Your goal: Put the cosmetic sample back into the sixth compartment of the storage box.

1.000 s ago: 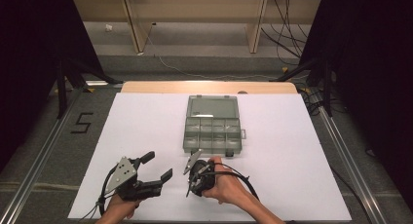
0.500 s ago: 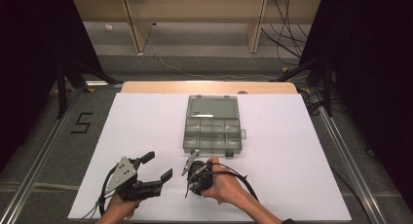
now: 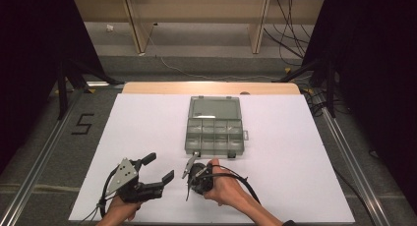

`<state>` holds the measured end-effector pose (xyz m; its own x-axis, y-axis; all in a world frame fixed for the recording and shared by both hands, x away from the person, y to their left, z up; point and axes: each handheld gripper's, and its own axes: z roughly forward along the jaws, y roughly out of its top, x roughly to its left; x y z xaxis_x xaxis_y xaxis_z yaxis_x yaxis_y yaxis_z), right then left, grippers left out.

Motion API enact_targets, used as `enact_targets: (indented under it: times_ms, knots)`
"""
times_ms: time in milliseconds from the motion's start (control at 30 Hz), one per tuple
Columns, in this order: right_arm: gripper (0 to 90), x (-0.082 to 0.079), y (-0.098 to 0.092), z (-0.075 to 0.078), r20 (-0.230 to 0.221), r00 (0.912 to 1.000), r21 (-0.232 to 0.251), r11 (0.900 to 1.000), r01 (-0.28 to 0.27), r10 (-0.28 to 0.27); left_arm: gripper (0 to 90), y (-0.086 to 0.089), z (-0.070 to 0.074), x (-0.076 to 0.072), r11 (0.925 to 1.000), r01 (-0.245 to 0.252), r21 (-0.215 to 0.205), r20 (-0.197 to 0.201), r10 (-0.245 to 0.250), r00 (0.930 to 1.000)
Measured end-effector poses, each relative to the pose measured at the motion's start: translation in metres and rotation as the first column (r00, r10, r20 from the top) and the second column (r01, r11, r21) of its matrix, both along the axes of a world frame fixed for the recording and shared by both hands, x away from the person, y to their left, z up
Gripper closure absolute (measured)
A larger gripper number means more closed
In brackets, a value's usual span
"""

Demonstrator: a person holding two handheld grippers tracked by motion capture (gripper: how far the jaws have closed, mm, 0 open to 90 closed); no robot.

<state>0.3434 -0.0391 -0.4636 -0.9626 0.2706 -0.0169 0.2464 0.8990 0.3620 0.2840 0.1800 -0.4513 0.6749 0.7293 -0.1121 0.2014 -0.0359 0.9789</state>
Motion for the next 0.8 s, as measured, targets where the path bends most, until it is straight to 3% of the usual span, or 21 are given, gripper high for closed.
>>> enact_targets:
  times_ms: [467,800]
  knots:
    - [80.8,0.003,-0.005,0.01,0.038,0.9993,0.026,1.0,0.005,-0.006,15.0,0.0,0.0,0.0,1.0,0.001,0.001,-0.001,-0.001,1.0]
    - [80.8,0.007,-0.011,0.021,0.075,0.9966,0.093,0.995,0.025,-0.032,15.0,0.0,0.0,0.0,1.0,-0.001,0.001,0.001,0.001,1.0]
